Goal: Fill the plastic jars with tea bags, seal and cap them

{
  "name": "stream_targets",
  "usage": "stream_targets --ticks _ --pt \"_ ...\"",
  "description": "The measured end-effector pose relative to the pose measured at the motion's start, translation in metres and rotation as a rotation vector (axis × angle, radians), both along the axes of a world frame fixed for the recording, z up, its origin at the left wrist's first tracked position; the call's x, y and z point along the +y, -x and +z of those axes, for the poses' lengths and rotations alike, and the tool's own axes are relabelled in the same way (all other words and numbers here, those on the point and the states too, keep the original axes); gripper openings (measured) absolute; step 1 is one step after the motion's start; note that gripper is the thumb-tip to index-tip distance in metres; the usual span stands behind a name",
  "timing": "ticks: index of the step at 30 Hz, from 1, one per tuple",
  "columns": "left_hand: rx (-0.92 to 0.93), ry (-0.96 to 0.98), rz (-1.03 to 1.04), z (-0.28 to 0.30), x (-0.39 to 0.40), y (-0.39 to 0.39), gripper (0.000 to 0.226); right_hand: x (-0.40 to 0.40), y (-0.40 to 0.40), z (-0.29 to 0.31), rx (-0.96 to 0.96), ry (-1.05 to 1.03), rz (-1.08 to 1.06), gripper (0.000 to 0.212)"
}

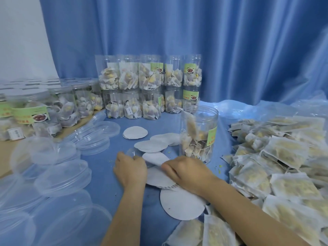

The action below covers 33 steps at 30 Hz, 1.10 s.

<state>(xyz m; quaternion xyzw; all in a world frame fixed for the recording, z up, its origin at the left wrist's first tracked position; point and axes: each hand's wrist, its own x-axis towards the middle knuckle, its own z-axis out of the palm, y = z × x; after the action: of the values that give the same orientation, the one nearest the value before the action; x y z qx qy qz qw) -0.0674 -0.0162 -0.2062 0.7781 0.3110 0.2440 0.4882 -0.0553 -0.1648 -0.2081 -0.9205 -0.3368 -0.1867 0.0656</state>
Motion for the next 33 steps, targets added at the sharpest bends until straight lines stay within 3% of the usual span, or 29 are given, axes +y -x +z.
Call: stream_targets --ticks 3,6,8,15,20,22,24,28,33 --pt "0.051 -0.062 -0.009 -0.004 -0.001 -0.003 0.047 0.001 0.002 0.005 -0.217 -0.266 -0.055 0.03" --pt "0.08 -0.067 -0.01 -0.005 -0.001 -0.005 0.047 0.001 0.003 0.017 -0.074 -0.663 -0.104 0.017" --pt "0.107 -0.059 -0.013 -0.006 -0.001 -0.006 0.052 0.007 0.0 0.022 0.0 -0.795 -0.091 0.017" --pt "-0.016 0.06 0.014 -0.013 0.004 -0.01 0.06 0.056 -0.033 0.025 0.48 -0.714 -0.251 0.027" --pt "-0.289 0.268 0.058 -0.008 -0.003 -0.01 0.058 0.052 -0.035 0.013 0.52 -0.812 -0.273 0.026" --pt "-0.402 0.35 0.057 -0.002 -0.007 -0.009 0.066 0.049 -0.035 0.014 0.538 -0.975 -0.252 0.026" --pt "-0.499 0.429 0.055 0.004 -0.008 -0.008 0.067 0.048 -0.034 0.017 0.504 -1.139 -0.199 0.024" --pt "-0.661 0.43 0.049 0.014 -0.006 0.0 0.031 0.045 -0.029 0.034 0.342 -1.409 -0.044 0.019" --pt "-0.727 0.611 0.068 0.024 -0.008 0.006 0.02 0.031 -0.028 0.042 -0.126 -1.185 -0.153 0.014"
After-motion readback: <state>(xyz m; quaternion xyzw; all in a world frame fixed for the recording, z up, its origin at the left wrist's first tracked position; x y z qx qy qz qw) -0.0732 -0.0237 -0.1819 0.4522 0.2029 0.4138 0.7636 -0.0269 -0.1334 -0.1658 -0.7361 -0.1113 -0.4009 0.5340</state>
